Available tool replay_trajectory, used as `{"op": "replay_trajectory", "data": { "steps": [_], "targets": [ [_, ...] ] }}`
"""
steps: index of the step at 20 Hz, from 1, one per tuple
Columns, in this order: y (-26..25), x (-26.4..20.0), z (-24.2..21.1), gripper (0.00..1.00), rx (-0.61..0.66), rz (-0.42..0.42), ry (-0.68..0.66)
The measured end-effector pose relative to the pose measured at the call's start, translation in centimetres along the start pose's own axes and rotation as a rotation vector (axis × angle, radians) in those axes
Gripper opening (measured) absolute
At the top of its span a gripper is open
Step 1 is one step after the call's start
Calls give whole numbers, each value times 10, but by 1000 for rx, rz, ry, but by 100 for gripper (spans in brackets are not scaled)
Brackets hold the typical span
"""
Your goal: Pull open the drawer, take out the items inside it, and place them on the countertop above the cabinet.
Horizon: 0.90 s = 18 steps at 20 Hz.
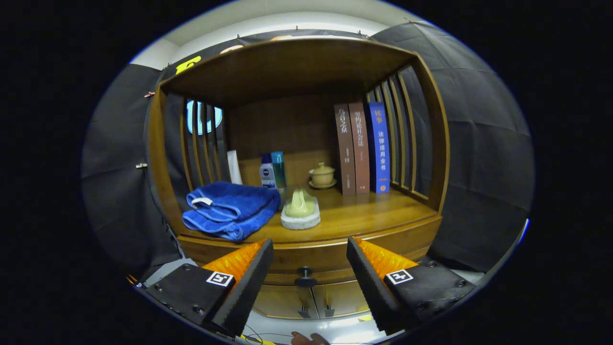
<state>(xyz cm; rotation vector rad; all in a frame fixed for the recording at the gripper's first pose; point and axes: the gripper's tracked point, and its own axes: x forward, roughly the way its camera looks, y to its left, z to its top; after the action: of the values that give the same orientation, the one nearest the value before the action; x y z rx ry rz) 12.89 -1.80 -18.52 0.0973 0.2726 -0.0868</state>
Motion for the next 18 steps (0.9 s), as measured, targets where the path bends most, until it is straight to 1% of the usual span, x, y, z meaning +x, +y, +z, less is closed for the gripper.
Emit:
{"op": "replay_trajectory", "data": {
  "steps": [7,11,15,18],
  "targets": [
    [1,-56,91,100,-1,2,-88],
    [8,-89,141,99,-7,24,-155],
    [15,-111,169,99,18,55,-166],
    [19,-122,182,99,-6,69,-188]
  ]
}}
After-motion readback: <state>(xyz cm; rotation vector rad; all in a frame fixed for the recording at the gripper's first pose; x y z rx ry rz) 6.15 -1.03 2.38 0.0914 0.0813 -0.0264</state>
